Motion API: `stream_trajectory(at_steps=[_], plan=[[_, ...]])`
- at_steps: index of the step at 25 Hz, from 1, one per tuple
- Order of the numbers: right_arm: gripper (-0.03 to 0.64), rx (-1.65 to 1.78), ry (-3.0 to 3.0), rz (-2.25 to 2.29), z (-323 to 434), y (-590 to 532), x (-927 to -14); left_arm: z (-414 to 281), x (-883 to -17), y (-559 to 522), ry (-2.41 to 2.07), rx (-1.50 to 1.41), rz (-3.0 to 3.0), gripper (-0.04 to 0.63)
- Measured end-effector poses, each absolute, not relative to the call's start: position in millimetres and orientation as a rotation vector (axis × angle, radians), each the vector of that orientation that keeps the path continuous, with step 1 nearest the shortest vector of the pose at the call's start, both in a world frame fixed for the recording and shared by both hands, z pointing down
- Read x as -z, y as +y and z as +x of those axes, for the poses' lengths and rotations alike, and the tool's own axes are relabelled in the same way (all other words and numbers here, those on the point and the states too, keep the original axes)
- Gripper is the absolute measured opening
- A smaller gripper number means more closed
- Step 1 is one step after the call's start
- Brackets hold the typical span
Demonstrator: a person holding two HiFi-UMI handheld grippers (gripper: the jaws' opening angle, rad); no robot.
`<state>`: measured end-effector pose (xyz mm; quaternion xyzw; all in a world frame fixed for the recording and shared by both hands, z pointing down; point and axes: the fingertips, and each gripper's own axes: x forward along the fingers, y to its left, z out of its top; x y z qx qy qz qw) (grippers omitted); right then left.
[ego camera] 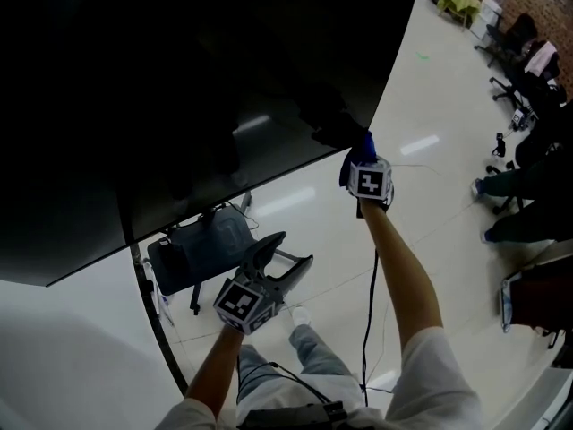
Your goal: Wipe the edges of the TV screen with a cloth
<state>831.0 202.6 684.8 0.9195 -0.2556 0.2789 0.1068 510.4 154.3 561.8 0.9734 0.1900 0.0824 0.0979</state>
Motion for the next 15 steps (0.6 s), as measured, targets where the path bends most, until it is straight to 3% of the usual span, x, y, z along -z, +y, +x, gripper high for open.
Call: stream_trajectory(at_steps=[15], plan=[[0.075,-1.049,-0.959,2.824,736.5,110.9,-720.7,443.9,-566.8,84.7,0.437,-0.191,2.863,0.288]])
